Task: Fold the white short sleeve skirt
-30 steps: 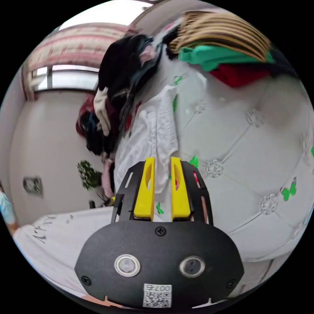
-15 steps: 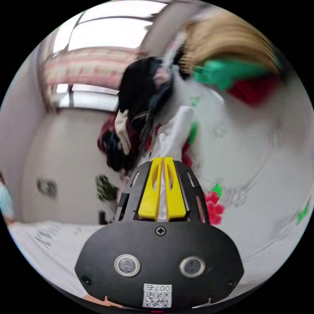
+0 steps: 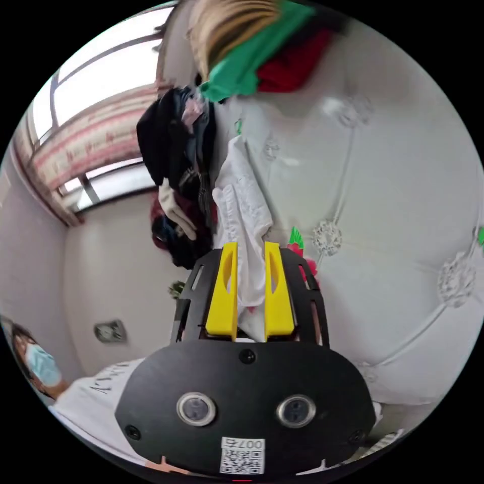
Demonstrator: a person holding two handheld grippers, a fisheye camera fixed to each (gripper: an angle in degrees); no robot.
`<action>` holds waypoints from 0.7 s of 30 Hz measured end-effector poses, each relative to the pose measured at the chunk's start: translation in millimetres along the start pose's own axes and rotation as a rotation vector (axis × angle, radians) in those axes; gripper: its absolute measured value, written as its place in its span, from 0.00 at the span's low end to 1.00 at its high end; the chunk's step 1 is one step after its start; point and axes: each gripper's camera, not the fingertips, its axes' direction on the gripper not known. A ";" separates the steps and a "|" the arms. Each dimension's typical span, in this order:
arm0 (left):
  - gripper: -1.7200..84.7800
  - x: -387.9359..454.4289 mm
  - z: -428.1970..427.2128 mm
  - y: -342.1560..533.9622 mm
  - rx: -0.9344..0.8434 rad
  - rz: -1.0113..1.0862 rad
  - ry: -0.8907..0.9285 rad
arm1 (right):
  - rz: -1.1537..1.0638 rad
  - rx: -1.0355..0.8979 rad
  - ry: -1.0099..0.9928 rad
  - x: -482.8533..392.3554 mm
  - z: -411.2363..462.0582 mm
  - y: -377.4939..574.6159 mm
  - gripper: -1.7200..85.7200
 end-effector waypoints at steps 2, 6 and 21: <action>0.01 -3.3 5.5 0.3 -0.015 -0.018 0.004 | 0.111 0.013 -0.077 22.8 11.9 -0.1 0.05; 0.01 -10.3 13.3 -1.5 -0.022 -0.064 0.040 | 0.189 0.123 -0.207 41.1 24.4 -1.0 0.04; 0.01 -19.7 28.9 -9.8 -0.075 -0.043 0.038 | -0.603 -0.175 0.339 -88.8 72.4 54.5 0.05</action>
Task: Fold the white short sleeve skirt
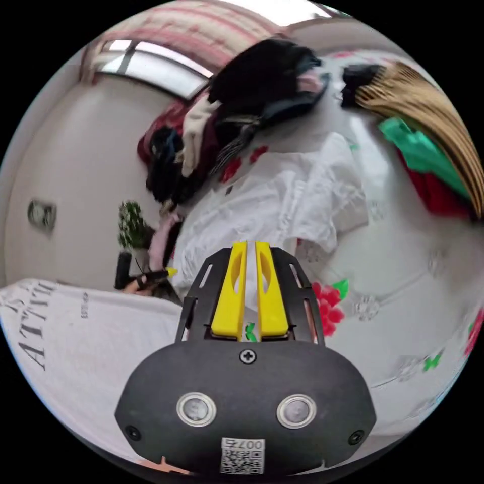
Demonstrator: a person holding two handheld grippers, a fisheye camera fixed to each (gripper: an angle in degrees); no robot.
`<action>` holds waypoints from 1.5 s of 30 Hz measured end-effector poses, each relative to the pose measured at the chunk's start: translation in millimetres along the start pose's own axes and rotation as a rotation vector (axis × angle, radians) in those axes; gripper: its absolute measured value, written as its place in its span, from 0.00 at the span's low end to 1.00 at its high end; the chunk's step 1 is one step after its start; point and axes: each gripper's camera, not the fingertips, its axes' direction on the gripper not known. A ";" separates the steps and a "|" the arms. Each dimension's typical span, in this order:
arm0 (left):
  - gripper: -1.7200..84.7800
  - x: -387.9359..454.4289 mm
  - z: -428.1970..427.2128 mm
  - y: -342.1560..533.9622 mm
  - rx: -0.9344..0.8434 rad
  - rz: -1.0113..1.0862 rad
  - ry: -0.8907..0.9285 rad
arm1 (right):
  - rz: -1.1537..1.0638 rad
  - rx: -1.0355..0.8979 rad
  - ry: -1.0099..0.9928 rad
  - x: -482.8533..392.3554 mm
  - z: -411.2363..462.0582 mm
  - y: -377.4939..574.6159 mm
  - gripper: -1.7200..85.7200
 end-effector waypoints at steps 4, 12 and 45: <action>0.01 5.8 -1.4 -1.9 -0.004 0.055 -0.024 | 0.427 0.255 -0.186 73.6 -30.0 50.8 0.07; 0.01 -14.2 6.2 -2.2 -0.007 0.008 0.006 | 0.802 0.441 -0.690 119.9 17.7 75.7 0.10; 0.06 201.0 253.8 -59.1 -0.384 0.755 0.015 | 0.741 0.552 -0.167 33.1 -79.5 82.2 0.02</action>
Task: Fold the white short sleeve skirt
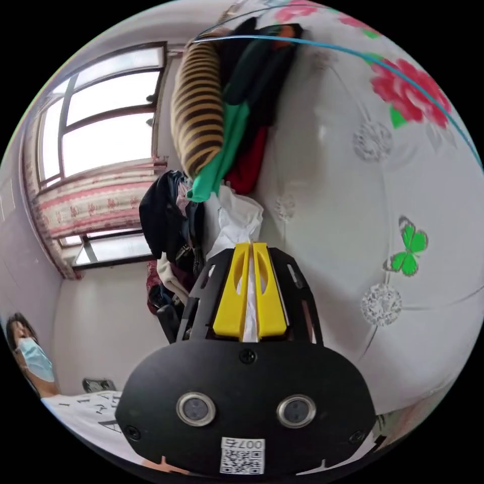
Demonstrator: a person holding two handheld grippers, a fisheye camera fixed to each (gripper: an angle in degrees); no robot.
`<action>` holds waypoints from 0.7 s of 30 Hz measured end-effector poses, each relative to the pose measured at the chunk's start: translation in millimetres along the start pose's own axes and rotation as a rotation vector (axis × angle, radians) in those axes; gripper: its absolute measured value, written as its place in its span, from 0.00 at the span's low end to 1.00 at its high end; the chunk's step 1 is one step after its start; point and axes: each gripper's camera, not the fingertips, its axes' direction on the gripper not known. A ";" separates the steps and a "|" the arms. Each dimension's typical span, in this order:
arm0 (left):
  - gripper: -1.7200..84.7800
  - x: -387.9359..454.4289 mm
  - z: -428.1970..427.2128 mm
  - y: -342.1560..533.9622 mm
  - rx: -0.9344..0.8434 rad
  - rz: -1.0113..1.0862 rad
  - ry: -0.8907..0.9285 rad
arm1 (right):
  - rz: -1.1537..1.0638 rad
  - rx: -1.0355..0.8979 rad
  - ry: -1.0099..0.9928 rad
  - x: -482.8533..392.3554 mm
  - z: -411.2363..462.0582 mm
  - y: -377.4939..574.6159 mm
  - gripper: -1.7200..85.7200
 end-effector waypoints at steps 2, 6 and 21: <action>0.10 -4.3 -3.3 2.4 -0.014 -0.033 0.044 | -0.123 -0.036 0.046 -33.8 -5.8 0.0 0.02; 0.11 5.5 -42.7 32.0 0.041 0.018 0.107 | -0.348 -0.098 0.130 -95.4 -4.0 5.2 0.02; 0.09 -93.2 -259.0 402.9 0.723 -0.827 -0.048 | -1.246 -0.964 0.559 -246.8 159.3 137.9 0.03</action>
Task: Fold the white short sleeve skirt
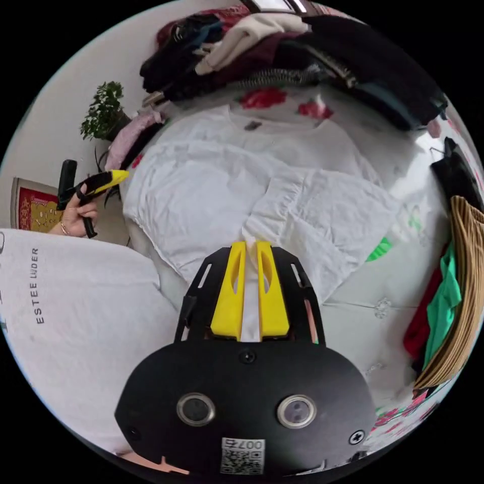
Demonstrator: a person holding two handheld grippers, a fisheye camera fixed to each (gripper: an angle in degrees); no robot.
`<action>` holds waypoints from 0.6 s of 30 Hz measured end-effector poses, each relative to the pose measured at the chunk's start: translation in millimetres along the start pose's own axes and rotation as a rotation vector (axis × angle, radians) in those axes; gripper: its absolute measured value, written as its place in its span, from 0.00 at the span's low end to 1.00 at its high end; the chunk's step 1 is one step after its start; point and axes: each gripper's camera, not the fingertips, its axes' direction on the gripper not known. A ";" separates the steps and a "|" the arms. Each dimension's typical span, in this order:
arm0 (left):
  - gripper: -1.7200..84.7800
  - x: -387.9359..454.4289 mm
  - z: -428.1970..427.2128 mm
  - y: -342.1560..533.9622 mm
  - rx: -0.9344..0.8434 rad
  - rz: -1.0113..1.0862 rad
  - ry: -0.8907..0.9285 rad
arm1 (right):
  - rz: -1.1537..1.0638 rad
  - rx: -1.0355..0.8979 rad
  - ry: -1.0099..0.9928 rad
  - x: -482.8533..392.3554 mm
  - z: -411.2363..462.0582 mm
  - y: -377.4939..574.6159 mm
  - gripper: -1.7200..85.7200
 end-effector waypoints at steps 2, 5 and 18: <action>0.09 -31.9 -31.2 9.6 0.081 -0.110 -0.056 | 0.036 0.031 -0.009 -5.4 -13.5 6.1 0.04; 0.09 -74.9 -66.4 25.0 0.192 -0.273 -0.078 | 0.046 0.117 0.034 -18.0 -53.3 20.6 0.05; 0.10 -138.4 -41.2 18.9 0.223 -0.610 0.119 | -0.026 -0.212 0.190 -65.9 -42.6 77.7 0.05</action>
